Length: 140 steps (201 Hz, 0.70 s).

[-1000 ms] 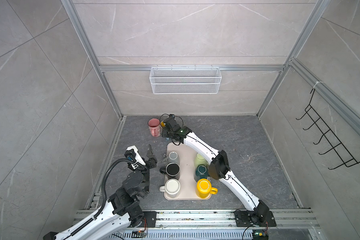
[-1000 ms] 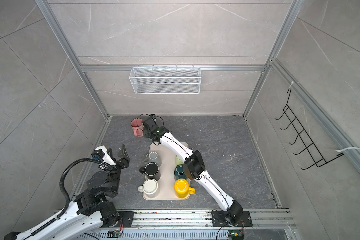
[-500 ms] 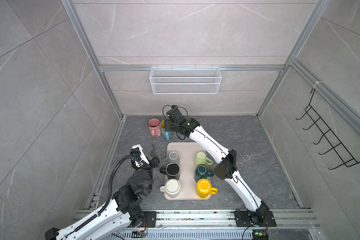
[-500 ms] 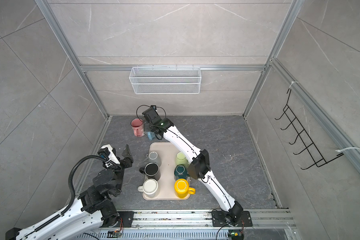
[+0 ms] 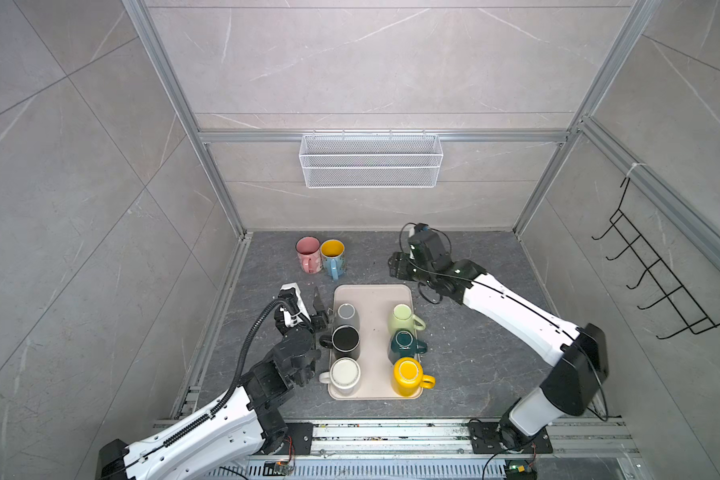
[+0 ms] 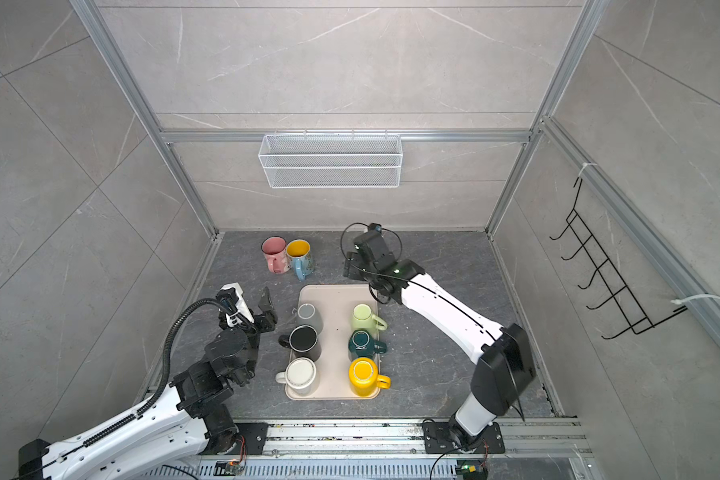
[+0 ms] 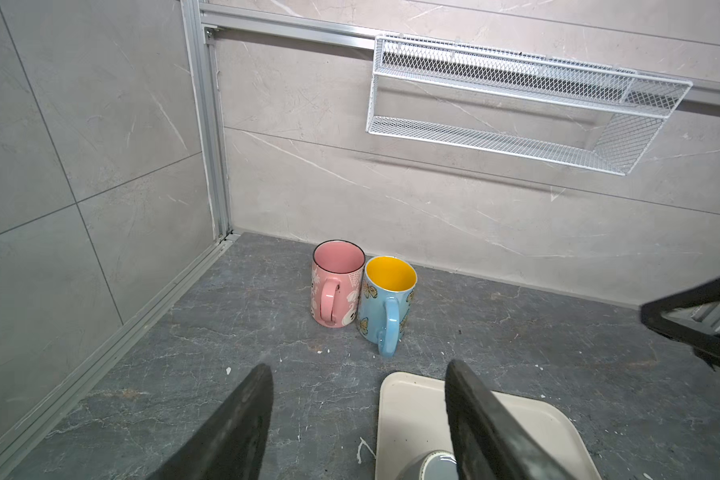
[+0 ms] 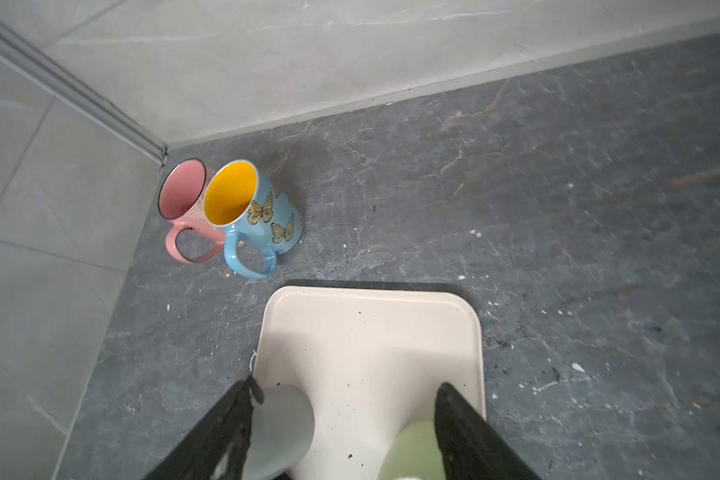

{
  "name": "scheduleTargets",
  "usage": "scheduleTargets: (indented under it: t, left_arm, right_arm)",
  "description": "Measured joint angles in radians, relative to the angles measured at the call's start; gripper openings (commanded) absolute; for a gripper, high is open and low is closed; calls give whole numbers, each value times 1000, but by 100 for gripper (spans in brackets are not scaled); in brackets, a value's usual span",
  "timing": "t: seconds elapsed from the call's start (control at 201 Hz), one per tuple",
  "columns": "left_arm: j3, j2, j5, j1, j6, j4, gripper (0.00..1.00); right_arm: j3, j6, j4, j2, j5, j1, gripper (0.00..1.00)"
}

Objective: Turn the mug right side up
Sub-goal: 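Open the right gripper and draw the right arm back toward the tray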

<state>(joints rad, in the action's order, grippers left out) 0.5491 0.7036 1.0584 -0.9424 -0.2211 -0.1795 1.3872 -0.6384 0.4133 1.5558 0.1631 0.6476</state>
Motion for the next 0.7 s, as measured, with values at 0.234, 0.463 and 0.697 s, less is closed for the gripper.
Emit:
scheduleTargets:
  t: [0.234, 0.463, 0.697]
  left_arm:
    - [11, 40, -15, 3, -7, 0, 68]
    - [11, 42, -15, 13, -32, 0, 68]
    - [11, 37, -14, 14, -48, 2, 68]
  right_arm:
    - [-307, -195, -34, -343, 22, -19, 57]
    - [-552, -462, -78, -605, 58, -47, 51]
    - [-758, -740, -173, -637, 11, -95, 52]
